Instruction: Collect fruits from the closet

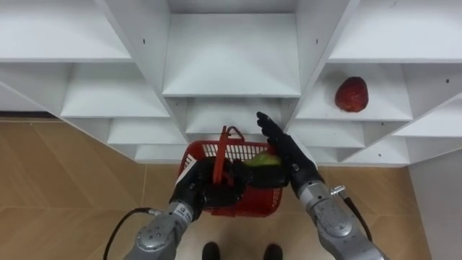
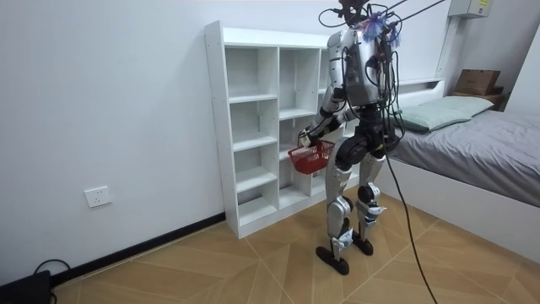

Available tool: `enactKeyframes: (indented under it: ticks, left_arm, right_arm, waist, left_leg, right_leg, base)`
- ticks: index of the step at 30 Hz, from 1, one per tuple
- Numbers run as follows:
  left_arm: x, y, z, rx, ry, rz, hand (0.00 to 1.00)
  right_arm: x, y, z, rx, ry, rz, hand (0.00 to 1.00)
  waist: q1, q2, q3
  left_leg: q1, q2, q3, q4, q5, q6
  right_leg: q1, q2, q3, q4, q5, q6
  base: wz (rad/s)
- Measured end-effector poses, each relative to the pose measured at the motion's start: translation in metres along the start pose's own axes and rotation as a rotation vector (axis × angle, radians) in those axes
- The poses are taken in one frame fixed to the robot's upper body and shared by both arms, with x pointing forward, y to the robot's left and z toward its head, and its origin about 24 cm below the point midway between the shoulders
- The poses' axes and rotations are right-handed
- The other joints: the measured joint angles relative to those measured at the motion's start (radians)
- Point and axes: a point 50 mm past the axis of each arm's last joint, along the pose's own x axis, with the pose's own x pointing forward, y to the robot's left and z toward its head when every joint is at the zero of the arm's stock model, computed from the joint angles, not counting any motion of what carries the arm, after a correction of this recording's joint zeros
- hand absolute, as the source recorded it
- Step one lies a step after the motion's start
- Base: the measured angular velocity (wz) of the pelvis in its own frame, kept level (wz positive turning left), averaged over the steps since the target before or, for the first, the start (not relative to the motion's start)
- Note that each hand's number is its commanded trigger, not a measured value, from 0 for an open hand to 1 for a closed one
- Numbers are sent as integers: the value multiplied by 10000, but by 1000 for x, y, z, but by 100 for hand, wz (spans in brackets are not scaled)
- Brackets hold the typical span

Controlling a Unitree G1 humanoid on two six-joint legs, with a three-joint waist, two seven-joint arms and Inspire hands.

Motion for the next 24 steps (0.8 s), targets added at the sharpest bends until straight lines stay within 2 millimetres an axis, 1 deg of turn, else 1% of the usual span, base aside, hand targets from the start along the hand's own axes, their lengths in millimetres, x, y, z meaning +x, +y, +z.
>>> enactKeyframes:
  ticks: [9,15,18,21,24]
  left_arm:
    - [-1,0,-1,457,92,-91,100]
    - [-2,3,-2,829,156,-182,100]
    - [-3,6,-2,954,215,-304,100]
    - [-4,7,-2,990,234,-332,100]
    - [-4,7,-2,991,218,-382,100]
  right_arm:
    - [-5,-2,-5,228,213,280,0]
    - [-6,-1,-7,324,277,405,0]
    - [-6,0,-8,375,349,618,0]
    - [-6,0,-9,427,398,656,0]
    - [-7,-1,-10,770,457,713,0]
  waist:
    - [-9,-8,6]
    - [-178,-5,3]
    - [-262,-4,2]
    - [-265,0,0]
    - [-247,3,-2]
  left_leg:
    - [-4,-2,1,-8,-4,-2]
    - [-15,-7,10,-13,-4,-2]
    - [-16,-2,72,-13,-4,-2]
    - [-39,6,176,-10,-4,-2]
    - [-16,46,236,-2,-3,-3]
  right_leg:
    - [12,34,11,-29,-1,2]
    - [0,33,33,-27,-1,2]
    - [-44,35,130,-1,-1,2]
    - [-135,32,271,42,9,3]
    - [-134,42,302,43,20,-11]
  base:
    - [0]
    - [0]
    - [-5]
    - [-10]
    - [-5]
